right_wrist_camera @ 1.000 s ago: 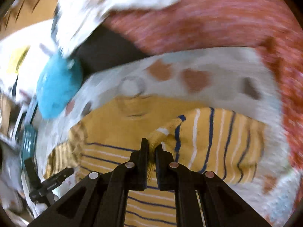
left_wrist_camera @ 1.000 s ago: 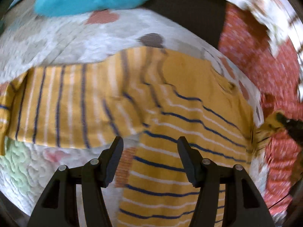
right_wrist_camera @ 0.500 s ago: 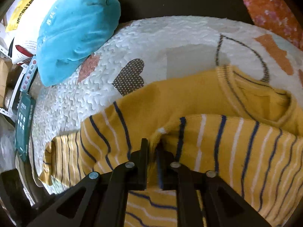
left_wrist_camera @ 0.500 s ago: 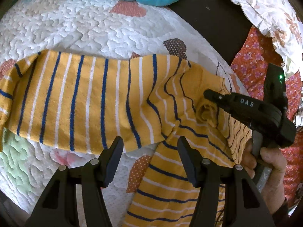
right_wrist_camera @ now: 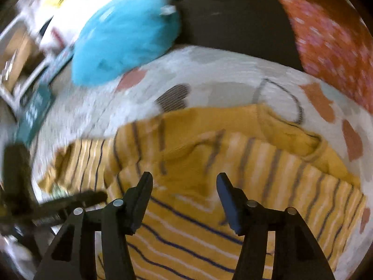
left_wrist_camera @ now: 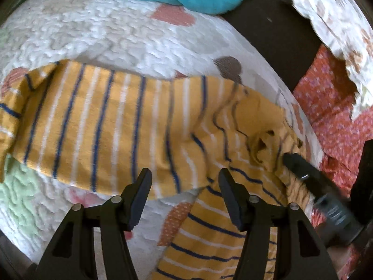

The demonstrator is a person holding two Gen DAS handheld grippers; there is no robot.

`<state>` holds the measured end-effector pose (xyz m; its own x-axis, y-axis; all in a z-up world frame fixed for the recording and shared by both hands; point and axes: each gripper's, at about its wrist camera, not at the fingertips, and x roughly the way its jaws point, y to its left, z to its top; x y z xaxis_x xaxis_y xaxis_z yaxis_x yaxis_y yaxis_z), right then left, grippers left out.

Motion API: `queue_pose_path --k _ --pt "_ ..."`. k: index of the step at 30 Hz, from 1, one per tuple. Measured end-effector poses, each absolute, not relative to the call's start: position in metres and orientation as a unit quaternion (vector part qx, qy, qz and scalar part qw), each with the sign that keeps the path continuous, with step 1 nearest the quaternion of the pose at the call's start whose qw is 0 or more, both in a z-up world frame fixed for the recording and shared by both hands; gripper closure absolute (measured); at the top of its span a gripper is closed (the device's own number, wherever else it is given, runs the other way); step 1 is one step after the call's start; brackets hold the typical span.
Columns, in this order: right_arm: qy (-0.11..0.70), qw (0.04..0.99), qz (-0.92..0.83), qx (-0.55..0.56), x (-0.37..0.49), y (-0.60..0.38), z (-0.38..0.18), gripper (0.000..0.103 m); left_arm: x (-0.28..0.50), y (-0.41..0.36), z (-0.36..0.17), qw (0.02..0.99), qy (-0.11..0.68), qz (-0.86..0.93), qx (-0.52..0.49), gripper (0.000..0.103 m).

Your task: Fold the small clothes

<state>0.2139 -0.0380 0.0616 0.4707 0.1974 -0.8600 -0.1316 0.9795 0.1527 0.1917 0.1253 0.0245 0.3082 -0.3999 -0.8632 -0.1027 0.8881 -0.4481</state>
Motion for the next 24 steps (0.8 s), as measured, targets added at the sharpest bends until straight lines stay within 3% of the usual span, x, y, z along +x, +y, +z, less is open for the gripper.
queue_pose_path --k 3,4,5,7,13,16,19,21,23,24 --pt "0.512 0.854 0.082 -0.028 0.222 -0.005 0.033 0.049 0.193 0.137 0.022 0.776 0.583 -0.082 -0.227 0.044" --pt "0.513 0.854 0.064 -0.051 0.226 0.0 0.023 0.068 0.193 0.141 0.021 0.775 0.582 -0.079 -0.232 0.044" --pt "0.518 0.851 0.04 -0.072 0.231 0.003 0.013 0.081 0.193 0.145 0.021 0.775 0.582 -0.076 -0.235 0.044" --pt "0.515 0.855 0.029 -0.047 0.234 -0.003 0.01 0.091 0.195 0.151 0.023 0.775 0.581 -0.069 -0.241 0.044" --pt "0.513 0.847 0.127 0.065 0.23 0.002 0.036 0.096 0.195 0.167 0.033 0.787 0.559 -0.059 -0.254 0.044" --pt "0.547 0.813 0.176 0.089 0.234 0.018 0.025 0.095 0.194 0.167 0.029 0.784 0.564 -0.059 -0.252 0.044" --pt "0.531 0.826 0.163 0.092 0.224 0.007 0.034 0.092 0.194 0.163 0.027 0.783 0.567 -0.064 -0.248 0.044" --pt "0.51 0.838 0.143 0.13 0.209 -0.027 0.048 0.078 0.193 0.159 0.027 0.784 0.568 -0.069 -0.242 0.044" --pt "0.481 0.86 0.078 0.153 0.183 -0.082 0.065 0.046 0.193 0.155 0.026 0.782 0.57 -0.075 -0.242 0.044" --pt "0.466 0.871 0.021 0.156 0.166 -0.118 0.07 0.042 0.193 0.153 0.026 0.78 0.571 -0.079 -0.243 0.044"
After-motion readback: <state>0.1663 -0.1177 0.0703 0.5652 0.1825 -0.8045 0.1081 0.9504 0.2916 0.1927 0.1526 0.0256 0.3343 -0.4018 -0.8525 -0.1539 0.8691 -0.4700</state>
